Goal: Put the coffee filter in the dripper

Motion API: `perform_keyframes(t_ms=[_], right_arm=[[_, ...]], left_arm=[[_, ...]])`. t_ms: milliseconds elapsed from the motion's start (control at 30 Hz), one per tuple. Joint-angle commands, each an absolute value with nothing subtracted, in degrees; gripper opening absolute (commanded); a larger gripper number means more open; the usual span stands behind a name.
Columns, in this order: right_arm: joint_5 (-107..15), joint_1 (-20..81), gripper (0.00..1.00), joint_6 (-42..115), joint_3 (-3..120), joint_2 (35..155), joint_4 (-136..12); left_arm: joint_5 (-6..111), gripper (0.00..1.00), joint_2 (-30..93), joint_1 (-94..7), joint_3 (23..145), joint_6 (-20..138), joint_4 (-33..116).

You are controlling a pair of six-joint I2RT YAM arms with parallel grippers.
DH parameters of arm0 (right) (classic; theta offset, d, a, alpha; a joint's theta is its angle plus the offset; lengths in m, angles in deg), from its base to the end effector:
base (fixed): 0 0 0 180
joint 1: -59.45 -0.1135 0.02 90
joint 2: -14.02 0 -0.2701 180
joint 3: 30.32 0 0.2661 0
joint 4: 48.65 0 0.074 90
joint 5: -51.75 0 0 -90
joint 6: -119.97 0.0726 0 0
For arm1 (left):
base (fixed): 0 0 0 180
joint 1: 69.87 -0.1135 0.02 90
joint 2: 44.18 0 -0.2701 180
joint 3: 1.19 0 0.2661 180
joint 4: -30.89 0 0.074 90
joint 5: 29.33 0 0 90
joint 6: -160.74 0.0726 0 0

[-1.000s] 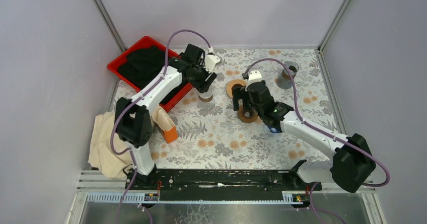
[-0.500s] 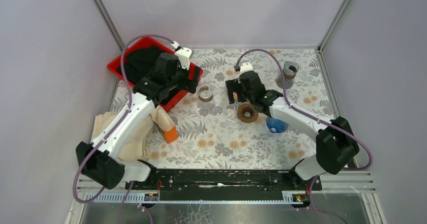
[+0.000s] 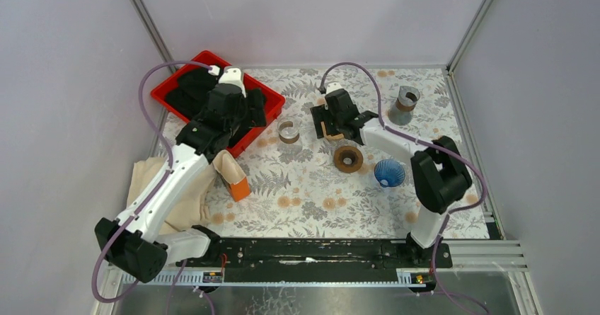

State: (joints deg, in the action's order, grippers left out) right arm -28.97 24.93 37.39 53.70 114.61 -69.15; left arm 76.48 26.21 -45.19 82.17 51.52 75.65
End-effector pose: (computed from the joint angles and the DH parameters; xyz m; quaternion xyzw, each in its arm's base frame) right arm 0.3699 0.2402 0.2153 -0.1740 0.8759 0.0913 0.4407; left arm 0.2908 -0.1119 0.3519 -0.0256 0.8676 -0.0686 0.4918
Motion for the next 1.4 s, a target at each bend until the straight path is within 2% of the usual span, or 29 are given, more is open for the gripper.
perform_keyframes(t_ms=[0, 433, 1033, 1167, 1367], right_arm=[[-30.6, 26.1, 0.83, 36.8, 59.0, 118.6, -69.3], [-32.8, 27.8, 0.76, 35.0, 66.3, 128.7, -70.4], [-32.3, 28.0, 0.73, 33.1, 70.3, 136.1, -71.4], [-32.1, 28.0, 0.66, 32.5, 70.3, 136.1, -71.6], [-32.1, 28.0, 0.5, 31.5, 70.4, 134.0, -72.9]], left_arm=[[76.4, 1.0, 21.9, -45.5, 79.7, 52.1, 72.6], [72.6, 1.0, 22.2, -47.4, 79.0, 55.0, 73.7], [69.0, 1.0, 23.6, -49.9, 78.8, 54.5, 73.5], [67.3, 1.0, 24.1, -50.9, 79.0, 54.1, 73.5], [64.6, 1.0, 24.5, -52.2, 79.1, 53.2, 73.5]])
